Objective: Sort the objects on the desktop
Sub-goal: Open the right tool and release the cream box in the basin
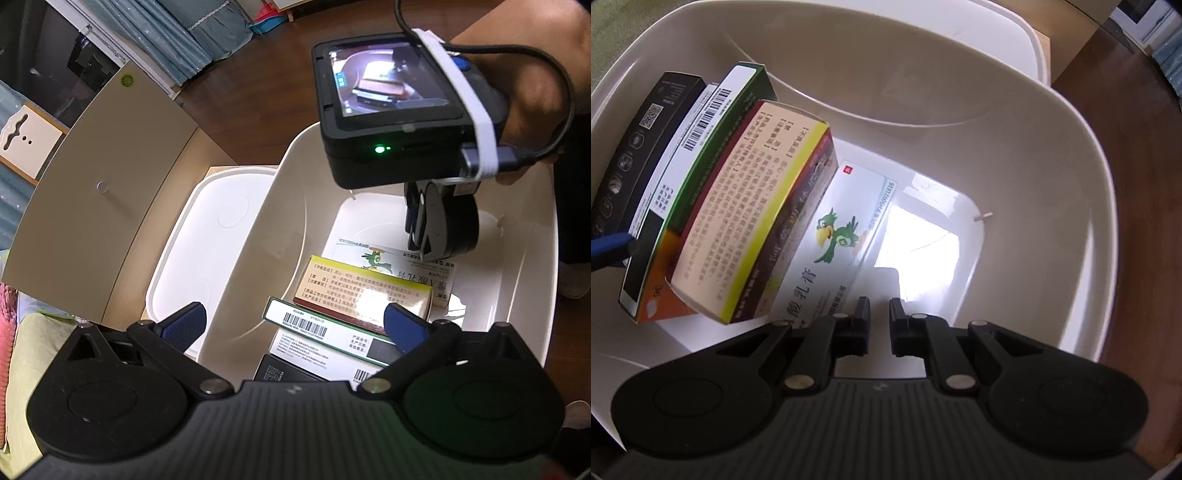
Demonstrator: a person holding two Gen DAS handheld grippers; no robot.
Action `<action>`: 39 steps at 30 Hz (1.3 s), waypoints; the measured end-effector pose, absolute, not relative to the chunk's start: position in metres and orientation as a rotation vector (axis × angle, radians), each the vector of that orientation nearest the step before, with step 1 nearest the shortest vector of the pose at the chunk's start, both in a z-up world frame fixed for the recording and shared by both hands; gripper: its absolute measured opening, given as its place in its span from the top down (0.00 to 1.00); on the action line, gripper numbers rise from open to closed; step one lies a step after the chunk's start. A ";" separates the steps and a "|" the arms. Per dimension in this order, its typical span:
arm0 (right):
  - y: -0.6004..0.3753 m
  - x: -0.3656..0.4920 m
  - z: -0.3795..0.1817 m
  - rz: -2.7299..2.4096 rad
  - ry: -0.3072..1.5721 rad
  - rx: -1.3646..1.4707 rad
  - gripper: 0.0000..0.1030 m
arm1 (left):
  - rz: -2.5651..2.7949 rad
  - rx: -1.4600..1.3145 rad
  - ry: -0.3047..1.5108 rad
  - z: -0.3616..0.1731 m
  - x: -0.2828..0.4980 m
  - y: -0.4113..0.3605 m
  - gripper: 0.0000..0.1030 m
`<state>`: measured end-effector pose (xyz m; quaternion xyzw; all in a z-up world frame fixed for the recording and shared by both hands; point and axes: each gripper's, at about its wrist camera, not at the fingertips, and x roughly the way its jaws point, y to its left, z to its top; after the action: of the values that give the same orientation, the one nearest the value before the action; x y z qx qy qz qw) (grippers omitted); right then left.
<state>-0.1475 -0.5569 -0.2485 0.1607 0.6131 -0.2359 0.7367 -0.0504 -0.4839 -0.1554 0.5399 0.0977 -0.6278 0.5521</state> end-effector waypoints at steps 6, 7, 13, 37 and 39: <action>-0.556 -0.147 -0.250 -0.492 1.326 0.376 0.92 | -1.484 1.279 0.233 -0.156 -0.051 -0.484 0.00; -0.555 -0.147 -0.249 -0.491 1.325 0.375 0.92 | -1.484 1.279 0.233 -0.156 -0.051 -0.484 0.00; -0.550 -0.146 -0.247 -0.494 1.329 0.351 0.92 | -1.481 1.276 0.236 -0.156 -0.050 -0.484 0.00; -0.568 -0.136 -0.220 -0.571 1.231 0.435 0.85 | -1.511 1.186 0.378 -0.147 -0.040 -0.488 0.00; -0.563 -0.136 -0.221 -0.573 1.230 0.434 0.84 | -1.526 1.167 0.411 -0.145 -0.039 -0.487 0.00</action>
<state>-0.1357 -0.5628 -0.2205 0.1991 0.5643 -0.2631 0.7568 -0.0391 -0.4875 -0.1446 0.4941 0.1742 -0.6460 0.5552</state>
